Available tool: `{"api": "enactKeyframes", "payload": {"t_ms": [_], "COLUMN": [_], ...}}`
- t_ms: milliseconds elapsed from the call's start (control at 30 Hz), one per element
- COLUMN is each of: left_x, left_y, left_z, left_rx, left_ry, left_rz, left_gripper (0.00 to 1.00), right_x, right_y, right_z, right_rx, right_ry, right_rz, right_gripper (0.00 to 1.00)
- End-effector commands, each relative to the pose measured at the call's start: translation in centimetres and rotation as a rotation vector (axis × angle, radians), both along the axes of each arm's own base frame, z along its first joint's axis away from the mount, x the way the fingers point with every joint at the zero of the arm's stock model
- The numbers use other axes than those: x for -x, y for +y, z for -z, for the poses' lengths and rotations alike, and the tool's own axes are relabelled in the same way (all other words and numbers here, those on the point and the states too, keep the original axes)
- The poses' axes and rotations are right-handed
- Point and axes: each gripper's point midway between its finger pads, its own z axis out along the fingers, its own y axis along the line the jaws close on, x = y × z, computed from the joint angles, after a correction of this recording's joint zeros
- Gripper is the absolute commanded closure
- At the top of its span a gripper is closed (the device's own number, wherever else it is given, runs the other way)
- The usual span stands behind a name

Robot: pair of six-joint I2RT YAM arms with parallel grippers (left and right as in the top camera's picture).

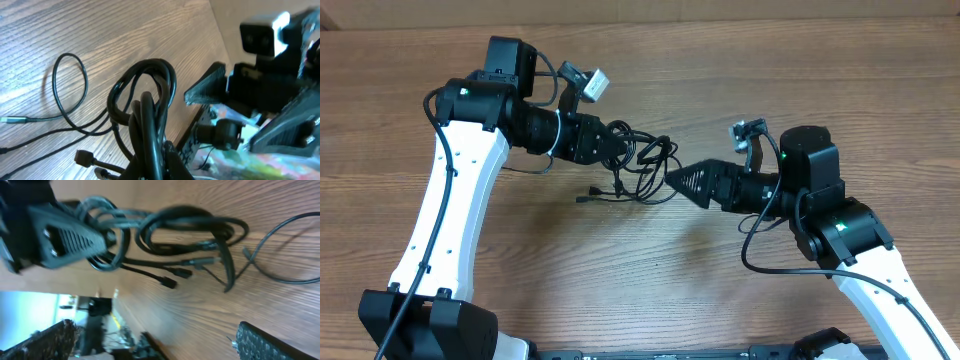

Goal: Untangle cables

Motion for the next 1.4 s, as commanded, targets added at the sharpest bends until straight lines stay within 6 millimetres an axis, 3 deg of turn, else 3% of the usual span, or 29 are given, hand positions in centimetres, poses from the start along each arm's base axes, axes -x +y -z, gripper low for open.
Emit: {"api": "enactKeyframes", "payload": {"t_ms": [0,200,367,467,633,767,967,1267,1367], "left_x": [0.4,1.3,2.0,2.3,2.4,3.1,3.8,2.9,2.6], "left_y": [-0.1,-1.9,-3.7,-4.3,-4.4,-5.2,-6.0,-6.5,-6.6], "left_z": [-1.2,-1.3,-1.5,-1.5,-1.6,-2.6,-2.7,-3.0,-3.2], "left_rx": [-0.001,0.011,0.018,0.021,0.030,0.100,0.101,0.109,0.114], "left_ry": [-0.101,-0.117,-0.142,-0.138,-0.101,-0.088,-0.091,-0.109,-0.110], "left_rz": [0.057,0.116,0.170,0.183,0.164,0.193,0.222,0.199,0.187], "left_gripper": [0.96,0.96,0.96,0.96,0.96,0.96,0.96,0.96,0.96], "right_x": [0.2,0.0,-0.6,-1.9,-3.4,-4.3,-4.6,-3.7,-3.5], "right_y": [0.3,0.3,0.3,-0.7,-2.3,-3.0,-2.9,-1.3,-1.4], "right_z": [-1.2,-1.4,-1.8,-0.7,0.5,0.6,1.4,3.7,4.4], "right_rx": [-0.086,-0.147,-0.162,-0.111,-0.048,-0.019,0.018,0.028,0.046], "right_ry": [0.112,0.243,0.238,0.218,0.206,0.165,0.142,0.232,0.253], "right_rz": [0.043,0.114,0.136,0.230,0.358,0.408,0.384,0.268,0.260], "right_gripper": [0.02,0.13,0.21,0.23,0.52,0.59,0.64,0.89,0.91]}}
